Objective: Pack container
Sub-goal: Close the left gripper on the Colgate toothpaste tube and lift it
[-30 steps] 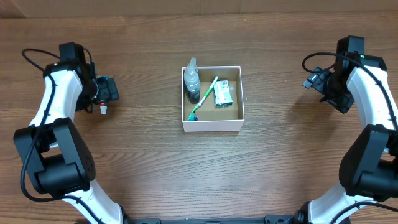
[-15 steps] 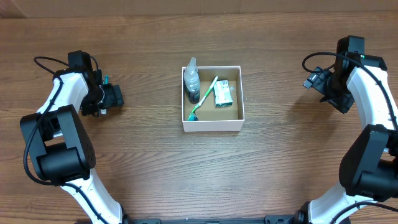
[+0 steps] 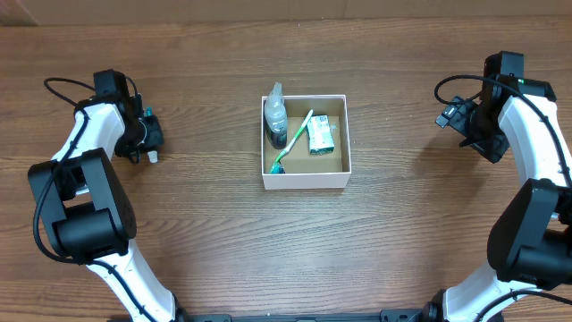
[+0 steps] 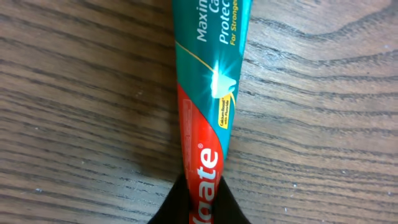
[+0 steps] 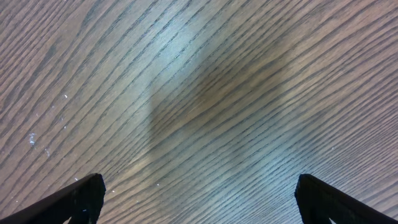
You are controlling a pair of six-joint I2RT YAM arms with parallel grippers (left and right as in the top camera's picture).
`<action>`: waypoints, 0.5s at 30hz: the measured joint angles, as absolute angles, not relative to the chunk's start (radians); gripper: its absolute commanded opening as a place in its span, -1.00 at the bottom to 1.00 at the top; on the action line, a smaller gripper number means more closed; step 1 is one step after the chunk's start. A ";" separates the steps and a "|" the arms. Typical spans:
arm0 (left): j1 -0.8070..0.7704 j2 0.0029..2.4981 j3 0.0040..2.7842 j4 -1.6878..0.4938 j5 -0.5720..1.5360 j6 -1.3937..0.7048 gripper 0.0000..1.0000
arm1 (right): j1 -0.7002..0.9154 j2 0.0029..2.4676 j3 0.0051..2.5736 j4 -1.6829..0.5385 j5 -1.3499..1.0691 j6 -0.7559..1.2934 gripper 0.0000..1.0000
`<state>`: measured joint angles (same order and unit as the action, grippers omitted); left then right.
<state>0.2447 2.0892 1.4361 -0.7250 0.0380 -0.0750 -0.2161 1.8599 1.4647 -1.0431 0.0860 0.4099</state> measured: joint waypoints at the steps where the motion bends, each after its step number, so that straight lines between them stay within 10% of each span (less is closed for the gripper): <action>1: 0.245 2.089 1.438 -0.728 0.038 -0.076 -0.91 | -0.216 1.860 1.465 -1.043 0.086 0.410 1.00; 15: 0.224 2.139 1.808 -1.190 0.155 -0.079 -0.92 | -0.216 1.860 1.465 -1.043 0.086 0.410 1.00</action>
<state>0.2237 2.1387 1.8076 -1.1896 0.1551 -0.0792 -0.2161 1.8599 1.4647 -1.0431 0.0860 0.4103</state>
